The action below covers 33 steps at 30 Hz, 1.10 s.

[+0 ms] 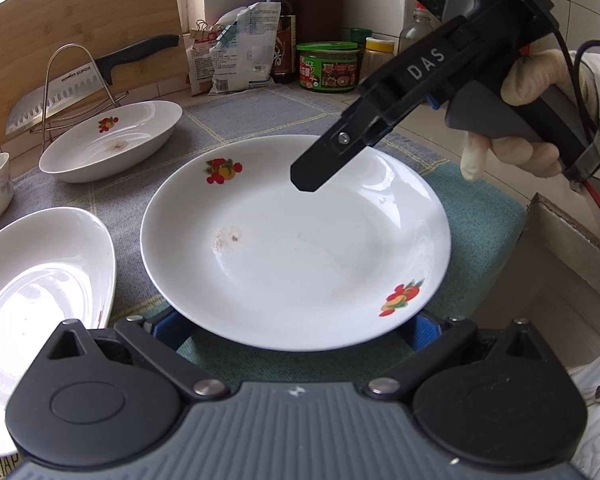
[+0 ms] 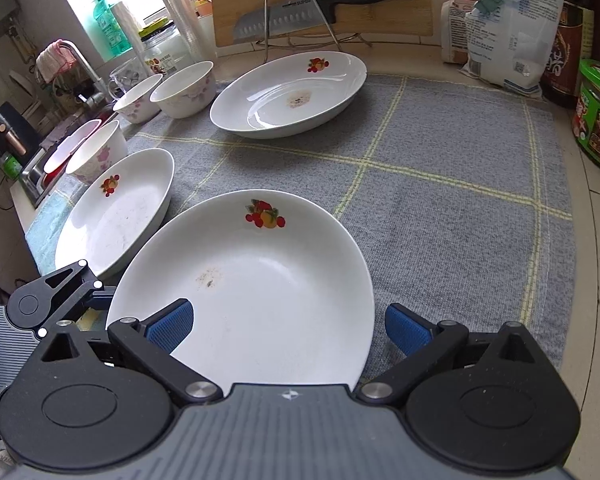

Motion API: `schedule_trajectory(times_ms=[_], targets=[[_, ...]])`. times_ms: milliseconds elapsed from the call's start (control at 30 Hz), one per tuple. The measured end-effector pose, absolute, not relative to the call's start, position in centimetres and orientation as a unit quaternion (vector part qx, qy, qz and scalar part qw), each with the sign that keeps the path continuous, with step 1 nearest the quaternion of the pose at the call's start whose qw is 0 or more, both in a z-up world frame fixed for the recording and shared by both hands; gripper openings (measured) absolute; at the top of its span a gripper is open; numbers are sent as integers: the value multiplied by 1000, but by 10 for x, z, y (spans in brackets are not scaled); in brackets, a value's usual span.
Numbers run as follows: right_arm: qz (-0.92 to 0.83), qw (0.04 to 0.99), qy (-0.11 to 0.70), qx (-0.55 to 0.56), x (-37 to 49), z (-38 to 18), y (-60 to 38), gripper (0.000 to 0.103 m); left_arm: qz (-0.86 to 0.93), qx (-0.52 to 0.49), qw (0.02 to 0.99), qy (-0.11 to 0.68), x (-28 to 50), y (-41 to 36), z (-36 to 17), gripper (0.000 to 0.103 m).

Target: Organize plates and bowls

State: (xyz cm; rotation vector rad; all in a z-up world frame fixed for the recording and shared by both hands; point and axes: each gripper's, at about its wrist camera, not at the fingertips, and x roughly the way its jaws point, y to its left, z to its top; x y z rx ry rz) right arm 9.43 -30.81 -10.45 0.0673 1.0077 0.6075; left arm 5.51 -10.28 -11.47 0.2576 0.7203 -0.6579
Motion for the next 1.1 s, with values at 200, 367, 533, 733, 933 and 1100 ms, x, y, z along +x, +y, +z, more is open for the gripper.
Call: schedule_trajectory(times_ms=[200, 367, 533, 733, 933, 1100], targets=[[338, 809, 480, 40, 120, -107, -308, 102, -317, 125, 875, 344, 55, -102, -115, 102], [365, 794, 485, 34, 135, -109, -304, 95, -314, 124, 875, 346, 55, -104, -115, 102], [388, 778, 493, 29, 143, -112, -298, 92, -309, 125, 875, 351, 57, -105, -113, 102], [396, 772, 497, 21, 145, -112, -297, 92, -304, 126, 874, 357, 58, -108, -112, 102], [397, 773, 495, 7, 146, -109, -297, 92, -302, 129, 872, 362, 63, -112, -108, 101], [398, 780, 483, 6, 152, -100, -308, 92, -305, 130, 874, 356, 74, -124, -101, 101]])
